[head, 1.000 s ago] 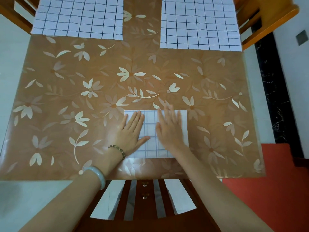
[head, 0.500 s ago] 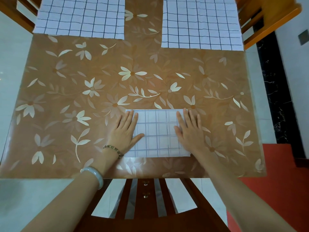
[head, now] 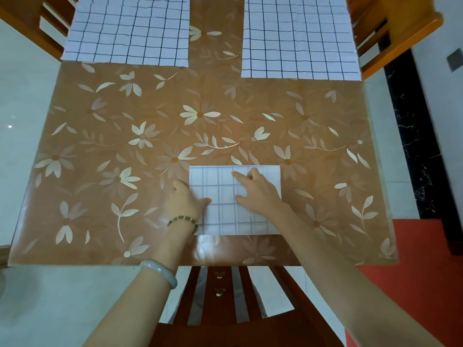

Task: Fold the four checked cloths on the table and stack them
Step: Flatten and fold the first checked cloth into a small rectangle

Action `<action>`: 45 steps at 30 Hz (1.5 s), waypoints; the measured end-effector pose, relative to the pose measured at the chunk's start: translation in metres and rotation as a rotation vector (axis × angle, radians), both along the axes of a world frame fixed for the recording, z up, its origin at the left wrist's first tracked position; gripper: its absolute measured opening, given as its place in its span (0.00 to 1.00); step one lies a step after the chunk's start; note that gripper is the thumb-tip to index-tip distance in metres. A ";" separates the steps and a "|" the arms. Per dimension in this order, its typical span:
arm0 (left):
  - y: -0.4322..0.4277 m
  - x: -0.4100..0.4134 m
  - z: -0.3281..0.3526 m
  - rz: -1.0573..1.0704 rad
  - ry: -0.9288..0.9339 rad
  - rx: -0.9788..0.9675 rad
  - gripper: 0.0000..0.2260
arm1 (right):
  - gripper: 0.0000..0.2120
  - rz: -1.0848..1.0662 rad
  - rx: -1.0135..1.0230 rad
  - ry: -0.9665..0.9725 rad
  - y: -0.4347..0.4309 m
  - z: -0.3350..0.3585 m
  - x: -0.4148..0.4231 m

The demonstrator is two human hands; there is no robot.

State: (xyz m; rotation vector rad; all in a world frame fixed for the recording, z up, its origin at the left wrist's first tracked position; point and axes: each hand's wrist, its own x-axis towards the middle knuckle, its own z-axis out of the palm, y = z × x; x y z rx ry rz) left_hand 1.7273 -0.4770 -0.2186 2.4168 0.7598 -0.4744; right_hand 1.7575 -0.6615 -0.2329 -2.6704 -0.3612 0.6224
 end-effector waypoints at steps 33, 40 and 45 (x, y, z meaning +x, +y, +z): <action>-0.045 -0.008 0.052 -0.184 -0.289 -0.284 0.09 | 0.48 -0.070 0.088 0.281 -0.014 0.005 -0.009; -0.094 -0.006 0.052 -0.338 -0.270 -0.153 0.06 | 0.10 -0.830 0.889 0.466 -0.056 0.021 -0.014; -0.123 -0.005 0.027 -0.396 -0.226 -0.150 0.06 | 0.13 -0.922 0.898 0.445 -0.066 0.032 -0.013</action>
